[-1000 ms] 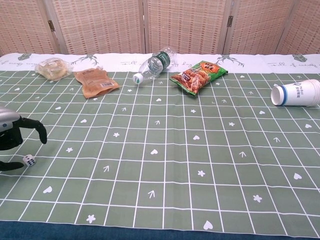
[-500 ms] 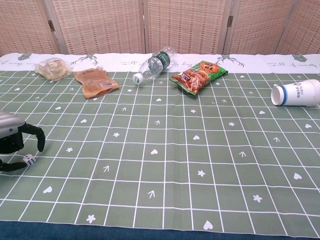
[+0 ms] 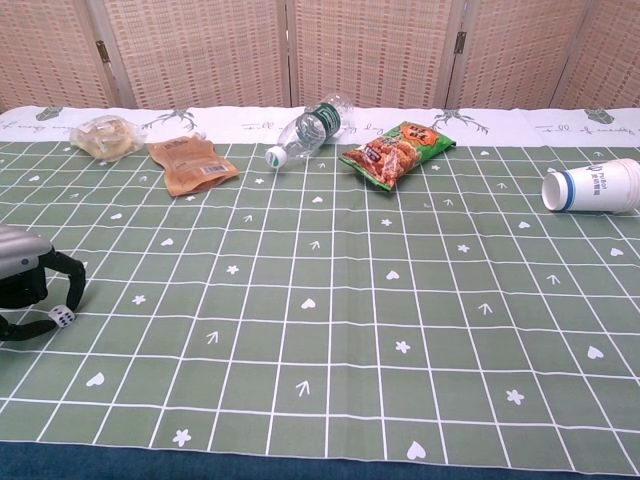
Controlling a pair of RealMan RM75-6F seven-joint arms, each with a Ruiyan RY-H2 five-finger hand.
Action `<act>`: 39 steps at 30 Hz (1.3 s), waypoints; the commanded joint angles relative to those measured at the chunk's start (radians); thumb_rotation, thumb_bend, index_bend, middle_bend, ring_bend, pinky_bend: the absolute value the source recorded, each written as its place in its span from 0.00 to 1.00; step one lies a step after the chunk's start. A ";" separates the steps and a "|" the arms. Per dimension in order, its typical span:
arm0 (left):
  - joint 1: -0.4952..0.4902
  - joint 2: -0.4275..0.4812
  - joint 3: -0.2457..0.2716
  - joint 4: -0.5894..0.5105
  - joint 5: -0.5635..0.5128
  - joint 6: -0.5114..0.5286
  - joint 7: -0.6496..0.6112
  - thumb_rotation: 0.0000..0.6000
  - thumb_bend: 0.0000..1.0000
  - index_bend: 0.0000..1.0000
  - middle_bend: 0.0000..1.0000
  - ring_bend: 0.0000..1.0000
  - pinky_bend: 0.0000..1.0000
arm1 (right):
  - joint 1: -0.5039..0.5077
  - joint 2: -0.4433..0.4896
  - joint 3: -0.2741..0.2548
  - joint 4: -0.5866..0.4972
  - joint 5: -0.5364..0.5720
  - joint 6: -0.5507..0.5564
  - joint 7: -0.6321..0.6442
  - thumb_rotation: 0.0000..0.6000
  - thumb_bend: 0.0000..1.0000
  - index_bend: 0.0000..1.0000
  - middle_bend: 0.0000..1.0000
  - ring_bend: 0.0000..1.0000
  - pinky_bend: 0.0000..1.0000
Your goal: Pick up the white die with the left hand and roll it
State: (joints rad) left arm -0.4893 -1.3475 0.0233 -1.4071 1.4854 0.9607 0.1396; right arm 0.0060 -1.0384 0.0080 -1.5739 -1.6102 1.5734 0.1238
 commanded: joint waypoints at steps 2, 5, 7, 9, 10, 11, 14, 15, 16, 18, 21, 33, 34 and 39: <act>-0.002 -0.003 0.000 0.004 -0.004 0.002 -0.004 1.00 0.39 0.54 0.99 0.88 0.89 | 0.000 -0.001 0.000 -0.002 0.000 -0.001 -0.002 1.00 0.24 0.33 0.35 0.34 0.27; -0.002 -0.006 -0.002 0.006 -0.008 0.007 -0.021 1.00 0.39 0.56 0.99 0.88 0.89 | 0.000 0.000 -0.001 -0.005 -0.003 0.000 -0.006 1.00 0.24 0.33 0.35 0.34 0.27; 0.000 -0.007 -0.005 0.007 -0.009 0.016 -0.038 1.00 0.39 0.57 0.99 0.88 0.89 | -0.001 0.001 0.000 -0.008 -0.005 0.003 -0.008 1.00 0.24 0.33 0.35 0.34 0.27; 0.002 -0.007 -0.010 0.003 -0.006 0.030 -0.072 1.00 0.39 0.57 0.99 0.88 0.89 | -0.002 0.002 0.000 -0.010 -0.005 0.006 -0.010 1.00 0.24 0.33 0.35 0.34 0.27; 0.003 -0.006 -0.011 0.001 -0.004 0.035 -0.089 1.00 0.39 0.57 0.99 0.88 0.89 | -0.002 0.002 0.000 -0.011 -0.005 0.005 -0.010 1.00 0.24 0.33 0.35 0.34 0.27; 0.002 -0.003 -0.012 -0.002 -0.002 0.037 -0.104 1.00 0.39 0.57 0.99 0.88 0.89 | -0.003 0.003 0.000 -0.012 -0.005 0.005 -0.011 1.00 0.24 0.33 0.35 0.34 0.27; -0.012 0.017 -0.011 -0.021 0.008 0.023 -0.134 1.00 0.39 0.58 0.99 0.88 0.89 | -0.002 0.004 -0.003 -0.013 -0.009 0.003 -0.012 1.00 0.24 0.33 0.35 0.34 0.27; -0.018 0.022 -0.011 -0.027 0.010 0.017 -0.134 1.00 0.39 0.58 0.99 0.88 0.89 | -0.002 0.004 -0.003 -0.013 -0.009 0.002 -0.013 1.00 0.24 0.33 0.35 0.34 0.27; -0.025 0.028 -0.012 -0.034 0.011 0.011 -0.132 1.00 0.39 0.58 0.99 0.88 0.89 | -0.002 0.005 -0.003 -0.013 -0.009 0.001 -0.013 1.00 0.24 0.33 0.35 0.34 0.27; -0.038 0.036 -0.025 -0.051 0.011 0.010 -0.133 1.00 0.39 0.58 0.99 0.88 0.89 | -0.002 0.005 -0.003 -0.012 -0.009 0.002 -0.011 1.00 0.24 0.33 0.35 0.34 0.27; -0.041 0.034 -0.068 -0.075 0.012 0.066 -0.184 1.00 0.39 0.59 0.99 0.88 0.89 | -0.005 0.006 -0.003 -0.011 -0.009 0.006 -0.009 1.00 0.24 0.33 0.35 0.34 0.27; -0.014 0.050 -0.198 -0.198 0.015 0.294 -0.336 1.00 0.24 0.01 0.89 0.80 0.90 | -0.007 0.002 -0.005 -0.003 -0.002 -0.001 -0.001 1.00 0.24 0.33 0.35 0.34 0.27; -0.012 0.055 -0.193 -0.202 0.015 0.291 -0.330 1.00 0.24 0.00 0.88 0.79 0.90 | -0.006 0.002 -0.004 -0.002 -0.002 -0.001 0.001 1.00 0.24 0.33 0.35 0.34 0.27; 0.003 0.076 -0.171 -0.202 -0.020 0.273 -0.253 1.00 0.24 0.03 0.75 0.64 0.87 | -0.003 0.003 -0.003 0.002 -0.002 -0.006 0.003 1.00 0.24 0.33 0.35 0.34 0.27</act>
State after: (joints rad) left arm -0.4947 -1.2826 -0.1557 -1.6062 1.4856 1.2424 -0.1438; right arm 0.0027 -1.0356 0.0050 -1.5726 -1.6115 1.5675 0.1269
